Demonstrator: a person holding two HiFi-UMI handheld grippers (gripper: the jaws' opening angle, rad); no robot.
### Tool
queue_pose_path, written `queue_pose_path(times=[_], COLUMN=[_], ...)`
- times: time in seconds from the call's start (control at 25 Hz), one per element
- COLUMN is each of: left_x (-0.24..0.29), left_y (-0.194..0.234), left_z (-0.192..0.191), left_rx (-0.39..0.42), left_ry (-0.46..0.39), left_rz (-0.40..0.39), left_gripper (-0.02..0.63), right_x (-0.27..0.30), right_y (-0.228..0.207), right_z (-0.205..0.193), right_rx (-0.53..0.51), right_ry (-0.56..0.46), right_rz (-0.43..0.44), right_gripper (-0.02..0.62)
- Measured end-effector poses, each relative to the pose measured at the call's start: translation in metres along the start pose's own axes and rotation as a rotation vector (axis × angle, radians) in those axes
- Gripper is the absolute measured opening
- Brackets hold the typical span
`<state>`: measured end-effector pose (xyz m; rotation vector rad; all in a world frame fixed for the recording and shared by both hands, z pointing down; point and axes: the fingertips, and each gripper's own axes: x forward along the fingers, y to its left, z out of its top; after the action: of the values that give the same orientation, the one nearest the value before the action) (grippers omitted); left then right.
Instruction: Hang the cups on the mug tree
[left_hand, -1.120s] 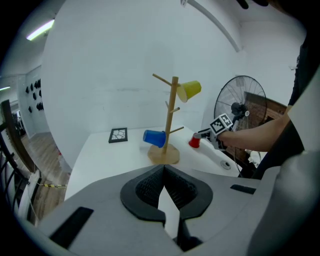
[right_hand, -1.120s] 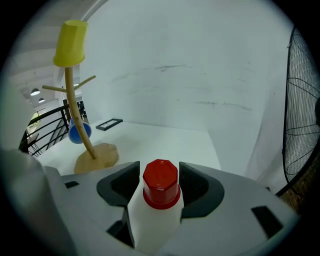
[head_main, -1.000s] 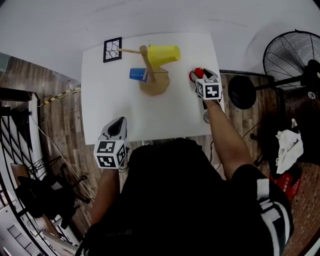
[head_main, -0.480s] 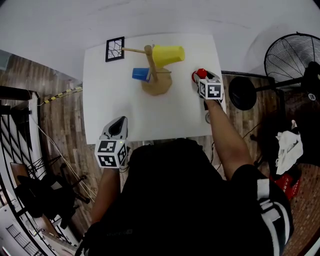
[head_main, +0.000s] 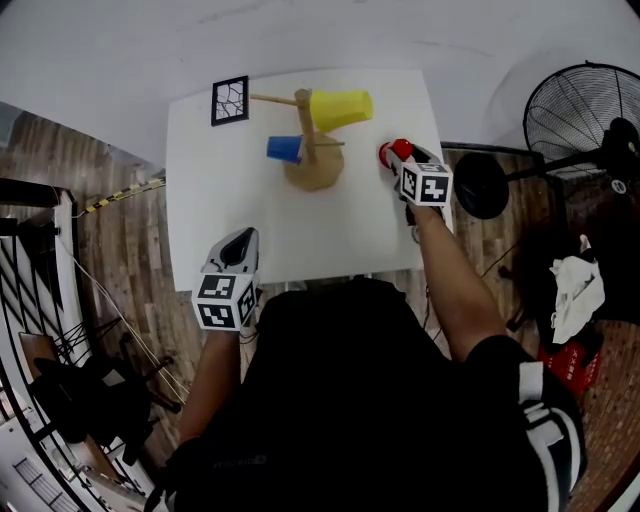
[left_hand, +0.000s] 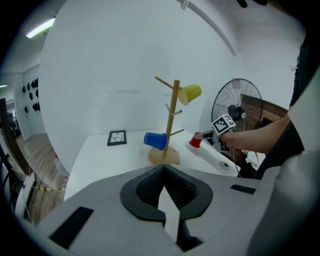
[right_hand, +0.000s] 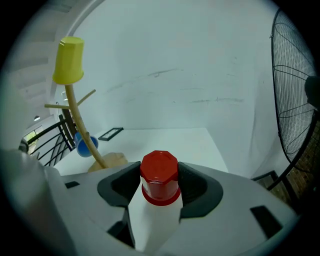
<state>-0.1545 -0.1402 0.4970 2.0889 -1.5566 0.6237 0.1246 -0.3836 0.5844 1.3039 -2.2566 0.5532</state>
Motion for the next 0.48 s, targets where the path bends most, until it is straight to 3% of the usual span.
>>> queue_pose_path(times=[0.48], left_x=[0.0], left_y=[0.001], left_z=[0.004], left_rx=[0.039], left_ry=[-0.01], left_rz=[-0.049], left_gripper=[0.017], right_x=[-0.055], right_y=[0.04], right_z=[0.03], right_rx=[0.22], right_ry=[-0.166], right_rz=[0.136], right_gripper=[0.232])
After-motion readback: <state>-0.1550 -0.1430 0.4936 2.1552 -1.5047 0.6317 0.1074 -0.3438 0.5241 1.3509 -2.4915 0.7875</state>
